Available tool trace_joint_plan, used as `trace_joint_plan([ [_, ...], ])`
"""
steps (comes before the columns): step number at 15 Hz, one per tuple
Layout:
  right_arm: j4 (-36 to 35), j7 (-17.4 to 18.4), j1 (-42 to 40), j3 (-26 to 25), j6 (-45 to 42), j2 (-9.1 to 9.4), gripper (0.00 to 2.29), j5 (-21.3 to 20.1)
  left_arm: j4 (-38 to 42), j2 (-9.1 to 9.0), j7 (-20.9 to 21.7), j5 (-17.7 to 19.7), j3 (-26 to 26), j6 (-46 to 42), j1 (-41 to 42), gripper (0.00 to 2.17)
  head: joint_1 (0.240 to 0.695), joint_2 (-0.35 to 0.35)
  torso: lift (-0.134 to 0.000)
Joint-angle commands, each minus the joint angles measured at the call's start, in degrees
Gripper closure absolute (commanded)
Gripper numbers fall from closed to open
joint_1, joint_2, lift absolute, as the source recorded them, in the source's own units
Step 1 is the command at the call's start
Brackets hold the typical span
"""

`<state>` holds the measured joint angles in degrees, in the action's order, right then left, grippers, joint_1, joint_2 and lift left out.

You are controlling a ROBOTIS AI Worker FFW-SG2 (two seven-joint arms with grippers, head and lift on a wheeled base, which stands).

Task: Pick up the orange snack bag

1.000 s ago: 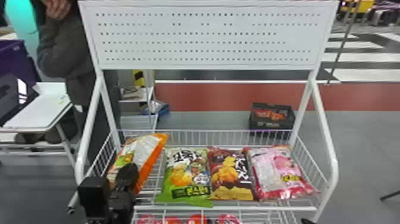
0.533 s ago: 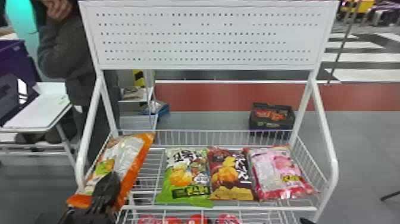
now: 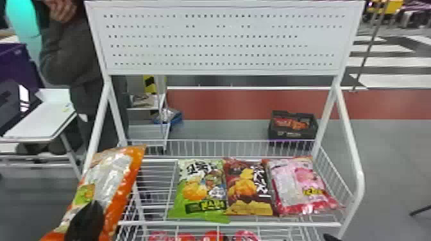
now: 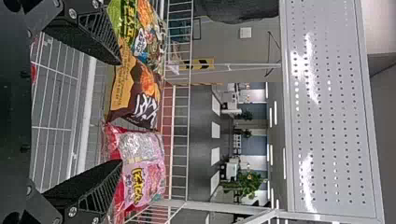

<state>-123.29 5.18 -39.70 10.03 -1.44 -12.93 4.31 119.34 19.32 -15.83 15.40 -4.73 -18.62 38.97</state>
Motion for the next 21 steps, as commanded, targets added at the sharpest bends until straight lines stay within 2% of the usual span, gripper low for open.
trace_joint_plan([
  [1,0.1,0.0,0.1,0.0,0.0,0.01,0.14,-0.1,-0.1,0.01,0.1,0.0,0.9,-3.4,2.8,1.36,0.499,0.0,0.0],
  [9,0.2,0.0,0.1,0.1,0.0,-0.34,0.14,0.2,-0.4,0.01,0.5,-0.7,2.6,-4.8,7.9,1.36,0.499,0.0,0.0],
  [15,0.2,0.0,0.2,0.1,0.0,-0.26,0.14,0.1,0.2,0.01,1.8,-1.1,3.6,-12.5,13.4,1.36,0.499,0.0,0.0],
  [21,0.1,0.0,0.0,0.1,0.0,-0.26,0.14,0.2,-0.2,-0.08,2.1,-2.1,2.8,-13.4,14.5,1.36,0.499,0.0,0.0],
])
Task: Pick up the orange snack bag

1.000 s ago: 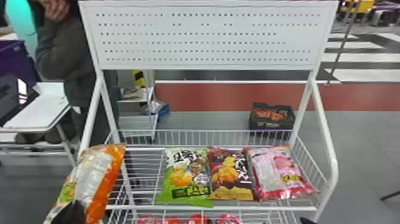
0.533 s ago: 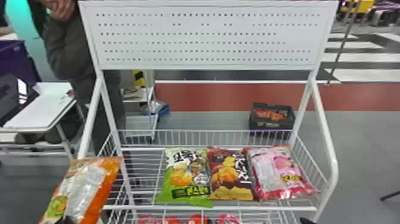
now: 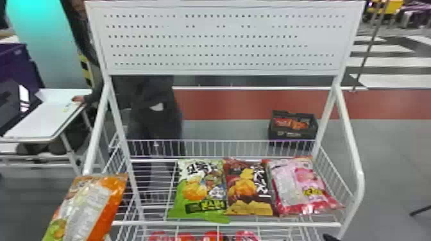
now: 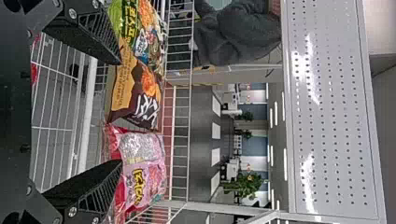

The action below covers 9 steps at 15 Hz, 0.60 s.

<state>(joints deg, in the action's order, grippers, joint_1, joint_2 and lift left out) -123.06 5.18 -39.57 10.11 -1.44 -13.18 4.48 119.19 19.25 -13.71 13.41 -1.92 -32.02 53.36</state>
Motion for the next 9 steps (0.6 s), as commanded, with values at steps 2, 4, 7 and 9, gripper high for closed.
trace_joint_plan([
  [2,-0.2,0.0,-0.3,0.0,0.0,0.0,0.14,0.0,-0.3,0.0,0.0,-0.3,-0.1,0.2,0.1,1.36,0.499,0.0,0.0],
  [4,-0.4,0.0,-0.5,0.0,0.0,-0.09,0.14,0.0,-0.5,0.0,0.0,-0.4,-0.1,0.2,0.1,1.36,0.499,0.0,0.0],
  [7,-0.5,0.0,-0.7,0.1,-0.2,-0.27,0.14,0.0,-0.6,0.0,0.0,-0.5,-0.1,0.5,0.1,1.36,0.499,0.0,0.0],
  [9,-0.7,0.0,-0.9,0.1,-0.2,-0.35,0.14,0.0,-0.6,0.0,0.0,-0.5,-0.1,0.5,0.1,1.36,0.499,0.0,0.0],
])
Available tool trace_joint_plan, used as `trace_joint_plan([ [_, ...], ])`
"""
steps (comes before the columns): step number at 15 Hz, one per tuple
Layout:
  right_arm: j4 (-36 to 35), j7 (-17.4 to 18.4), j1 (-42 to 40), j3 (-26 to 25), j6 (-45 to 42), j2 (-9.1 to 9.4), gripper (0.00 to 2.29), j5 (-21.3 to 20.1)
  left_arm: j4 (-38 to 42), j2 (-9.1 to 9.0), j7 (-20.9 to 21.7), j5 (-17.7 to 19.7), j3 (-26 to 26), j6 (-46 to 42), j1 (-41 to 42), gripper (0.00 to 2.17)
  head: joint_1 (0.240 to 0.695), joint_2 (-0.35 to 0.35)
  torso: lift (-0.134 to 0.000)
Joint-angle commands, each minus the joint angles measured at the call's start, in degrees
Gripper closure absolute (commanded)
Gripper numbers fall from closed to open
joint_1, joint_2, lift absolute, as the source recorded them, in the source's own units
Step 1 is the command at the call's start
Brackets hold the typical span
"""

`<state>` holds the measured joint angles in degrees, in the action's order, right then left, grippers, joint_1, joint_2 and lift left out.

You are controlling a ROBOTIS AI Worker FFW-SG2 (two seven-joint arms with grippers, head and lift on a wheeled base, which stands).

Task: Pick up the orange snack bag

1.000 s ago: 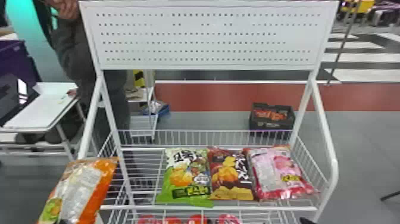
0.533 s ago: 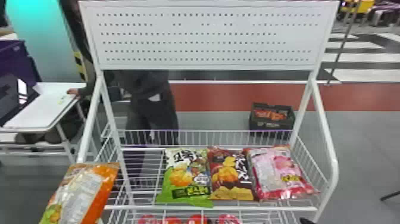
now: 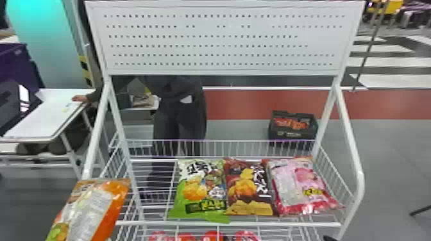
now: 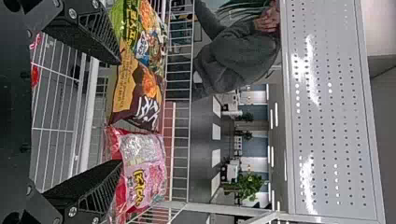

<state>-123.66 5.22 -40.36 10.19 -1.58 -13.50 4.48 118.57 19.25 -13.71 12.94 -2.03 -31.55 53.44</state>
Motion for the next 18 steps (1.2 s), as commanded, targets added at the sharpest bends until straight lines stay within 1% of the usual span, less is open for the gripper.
trace_joint_plan([
  [1,-0.1,0.3,-0.3,-0.1,-0.2,-0.12,0.14,0.0,0.0,0.0,0.0,0.0,0.0,0.0,0.0,1.36,0.499,0.0,0.0],
  [18,-0.7,1.0,-0.8,-0.1,-1.3,0.05,0.14,-1.1,-0.3,0.0,0.0,-0.6,0.0,0.2,-0.3,1.36,0.499,0.0,0.0],
])
